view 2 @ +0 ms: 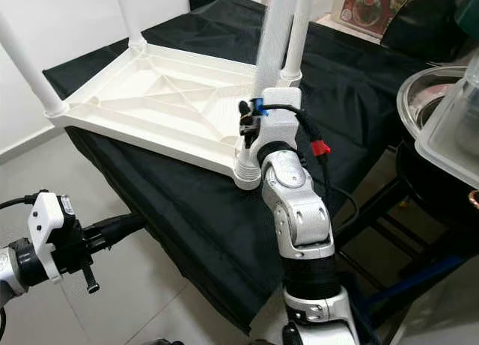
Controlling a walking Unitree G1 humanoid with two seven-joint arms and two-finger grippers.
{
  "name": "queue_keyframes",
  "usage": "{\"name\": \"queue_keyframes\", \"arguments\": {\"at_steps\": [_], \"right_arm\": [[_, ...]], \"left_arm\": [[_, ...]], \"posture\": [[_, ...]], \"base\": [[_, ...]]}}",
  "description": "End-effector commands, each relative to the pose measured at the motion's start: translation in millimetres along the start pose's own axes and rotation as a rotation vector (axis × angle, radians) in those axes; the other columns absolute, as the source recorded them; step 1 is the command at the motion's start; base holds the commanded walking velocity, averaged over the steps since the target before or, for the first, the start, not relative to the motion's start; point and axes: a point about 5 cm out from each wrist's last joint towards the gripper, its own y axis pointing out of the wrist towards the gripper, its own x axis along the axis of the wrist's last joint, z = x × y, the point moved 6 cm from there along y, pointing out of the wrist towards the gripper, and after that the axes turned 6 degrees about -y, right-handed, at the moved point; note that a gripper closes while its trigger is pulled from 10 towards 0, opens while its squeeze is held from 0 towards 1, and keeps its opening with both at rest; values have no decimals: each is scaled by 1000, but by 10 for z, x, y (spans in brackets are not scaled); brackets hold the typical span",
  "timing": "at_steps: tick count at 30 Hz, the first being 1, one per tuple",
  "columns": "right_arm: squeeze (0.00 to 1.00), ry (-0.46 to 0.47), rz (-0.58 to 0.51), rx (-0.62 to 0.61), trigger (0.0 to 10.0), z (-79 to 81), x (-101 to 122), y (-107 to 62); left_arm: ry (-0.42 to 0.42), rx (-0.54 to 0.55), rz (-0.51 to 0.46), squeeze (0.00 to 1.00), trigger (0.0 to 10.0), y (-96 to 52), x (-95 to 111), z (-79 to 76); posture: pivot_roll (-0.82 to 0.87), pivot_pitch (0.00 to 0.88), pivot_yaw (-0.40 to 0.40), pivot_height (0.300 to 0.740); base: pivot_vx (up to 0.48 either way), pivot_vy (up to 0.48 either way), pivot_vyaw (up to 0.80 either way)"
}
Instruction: Building children table
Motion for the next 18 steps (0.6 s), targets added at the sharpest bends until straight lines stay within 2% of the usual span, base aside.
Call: {"name": "queue_keyframes", "arguments": {"at_steps": [1,2,3,5,9,10,15,16,18], "right_arm": [[0,-41,35,24,10000,14,-129,-29],[0,-41,35,24,10000,14,-129,-29],[0,-43,15,86,10000,74,-111,-46],[0,-31,0,134,10000,124,-96,-57],[0,3,-28,172,10000,125,-31,-52],[0,54,-60,197,10000,61,60,-20],[0,86,-93,229,10000,-11,166,6],[0,100,-121,252,10000,-79,243,20],[0,118,-150,363,10000,-86,278,9]], "left_arm": [[-4,4,14,0,10000,-4,-52,0],[-4,4,14,0,10000,-4,-52,0],[-3,3,8,0,10000,0,-35,3],[-1,2,3,0,10000,2,-19,7],[1,-1,-10,0,10000,7,29,21],[5,-8,-31,0,10000,17,107,39],[9,-25,-52,0,10000,26,190,44],[11,-43,-73,0,10000,36,263,41],[40,-51,-114,0,10000,129,386,136]], "posture": [[-2,155,4,740],[-2,155,4,740],[-4,154,6,740],[-4,153,7,740],[-3,155,10,740],[-4,153,9,740],[-4,150,8,740],[-4,148,9,740],[6,151,10,740]], "base": [[0,0,0],[0,0,0],[0,0,0],[0,0,0],[0,0,0],[0,0,0],[0,0,0],[0,0,0],[0,0,0]]}}
